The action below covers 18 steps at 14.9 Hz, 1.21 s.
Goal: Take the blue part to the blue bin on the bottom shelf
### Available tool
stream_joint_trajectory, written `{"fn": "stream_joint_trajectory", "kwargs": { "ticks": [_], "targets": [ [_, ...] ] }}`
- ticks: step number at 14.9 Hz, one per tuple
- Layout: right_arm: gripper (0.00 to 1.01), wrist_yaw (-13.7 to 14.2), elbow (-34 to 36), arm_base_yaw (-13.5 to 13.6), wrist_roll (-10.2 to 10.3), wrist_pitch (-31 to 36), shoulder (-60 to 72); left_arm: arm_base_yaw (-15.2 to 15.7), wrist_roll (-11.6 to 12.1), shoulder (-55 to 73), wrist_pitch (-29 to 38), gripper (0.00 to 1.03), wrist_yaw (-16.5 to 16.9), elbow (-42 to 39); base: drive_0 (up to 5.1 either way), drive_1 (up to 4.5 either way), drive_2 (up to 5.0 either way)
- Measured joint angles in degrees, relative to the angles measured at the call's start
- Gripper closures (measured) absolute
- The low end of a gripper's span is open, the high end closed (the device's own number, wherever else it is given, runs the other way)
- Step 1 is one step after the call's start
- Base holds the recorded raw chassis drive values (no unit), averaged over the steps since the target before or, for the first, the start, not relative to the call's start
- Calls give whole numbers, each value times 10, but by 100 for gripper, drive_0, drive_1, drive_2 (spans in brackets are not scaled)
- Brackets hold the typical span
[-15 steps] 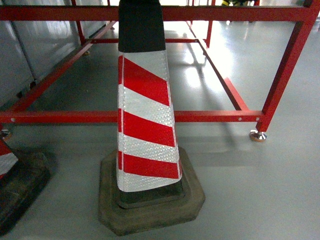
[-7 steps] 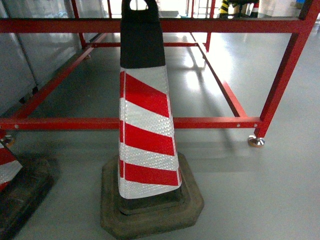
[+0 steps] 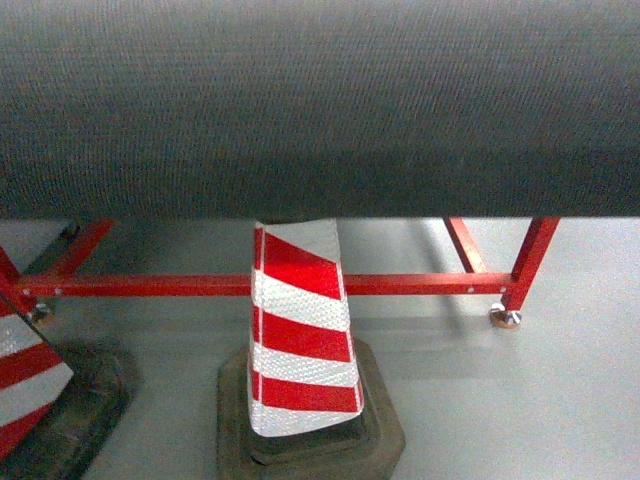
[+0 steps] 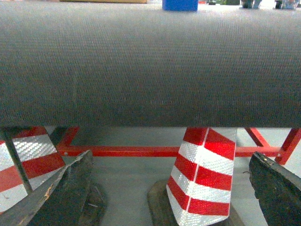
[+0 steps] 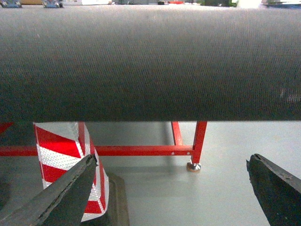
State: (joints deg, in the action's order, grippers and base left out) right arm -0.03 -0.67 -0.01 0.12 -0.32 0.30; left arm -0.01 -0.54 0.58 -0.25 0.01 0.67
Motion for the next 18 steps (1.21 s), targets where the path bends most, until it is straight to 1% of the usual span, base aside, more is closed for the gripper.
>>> {"fn": "stream_joint_trajectory", "kwargs": {
  "ticks": [18],
  "targets": [
    [3, 0, 0, 0, 0, 0, 0, 0, 0, 0, 0, 5, 0, 0, 0, 0, 0]
  ]
}}
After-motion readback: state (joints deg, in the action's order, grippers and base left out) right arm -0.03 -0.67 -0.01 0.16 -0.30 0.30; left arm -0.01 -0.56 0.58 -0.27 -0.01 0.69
